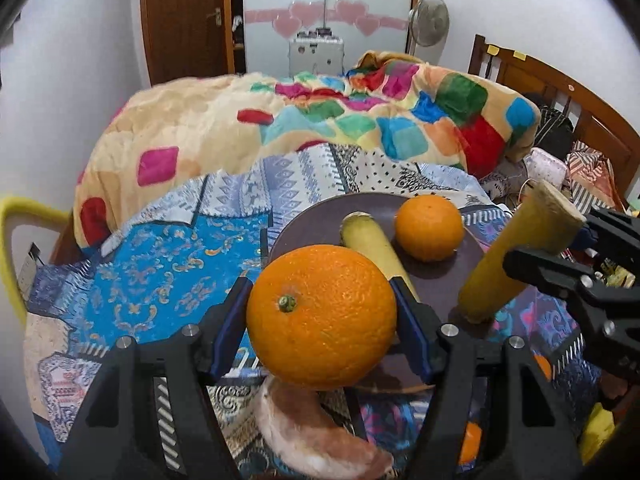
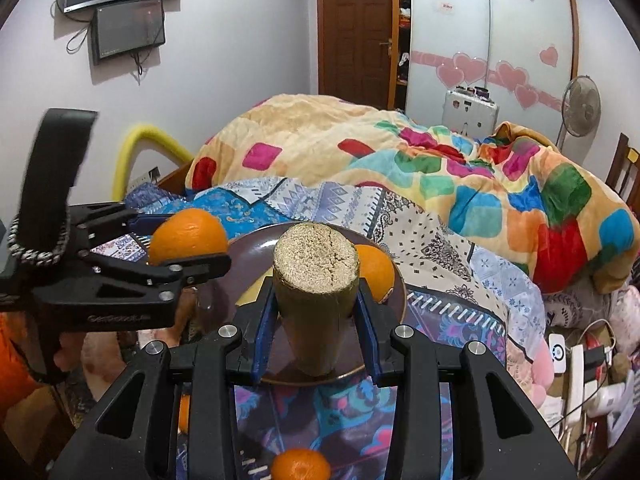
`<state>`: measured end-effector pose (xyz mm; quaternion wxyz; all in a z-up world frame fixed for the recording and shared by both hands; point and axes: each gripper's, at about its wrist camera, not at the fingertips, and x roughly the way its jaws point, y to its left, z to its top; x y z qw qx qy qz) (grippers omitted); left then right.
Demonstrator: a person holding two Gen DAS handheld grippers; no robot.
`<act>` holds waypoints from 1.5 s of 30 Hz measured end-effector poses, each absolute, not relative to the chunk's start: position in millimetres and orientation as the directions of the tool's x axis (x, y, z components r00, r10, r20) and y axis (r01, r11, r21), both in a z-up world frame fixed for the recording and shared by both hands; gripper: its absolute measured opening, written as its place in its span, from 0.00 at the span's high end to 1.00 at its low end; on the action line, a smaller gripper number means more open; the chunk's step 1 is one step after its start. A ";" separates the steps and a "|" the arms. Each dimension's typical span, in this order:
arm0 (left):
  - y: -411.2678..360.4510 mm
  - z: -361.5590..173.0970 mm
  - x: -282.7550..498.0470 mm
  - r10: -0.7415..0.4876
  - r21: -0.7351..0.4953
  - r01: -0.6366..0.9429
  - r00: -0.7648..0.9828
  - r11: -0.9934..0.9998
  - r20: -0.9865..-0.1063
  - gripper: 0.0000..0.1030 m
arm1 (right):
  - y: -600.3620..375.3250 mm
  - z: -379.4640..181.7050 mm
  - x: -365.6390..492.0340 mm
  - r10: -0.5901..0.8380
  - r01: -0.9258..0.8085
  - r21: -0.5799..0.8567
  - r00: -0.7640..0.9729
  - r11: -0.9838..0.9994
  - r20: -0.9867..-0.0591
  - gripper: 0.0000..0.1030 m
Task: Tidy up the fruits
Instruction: 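Carry the sugarcane in the right tool toward the plate while the left tool carries the orange, then lower the sugarcane onto the plate with the right tool while the left tool sets down the orange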
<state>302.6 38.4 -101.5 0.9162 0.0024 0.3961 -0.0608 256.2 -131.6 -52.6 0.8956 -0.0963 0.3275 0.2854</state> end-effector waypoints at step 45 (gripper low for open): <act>51.4 -62.0 270.8 -0.060 -0.023 0.060 0.737 0.998 -0.673 0.31 | -135.3 -39.0 246.3 0.466 -0.541 0.063 0.654 0.839 -0.596 0.59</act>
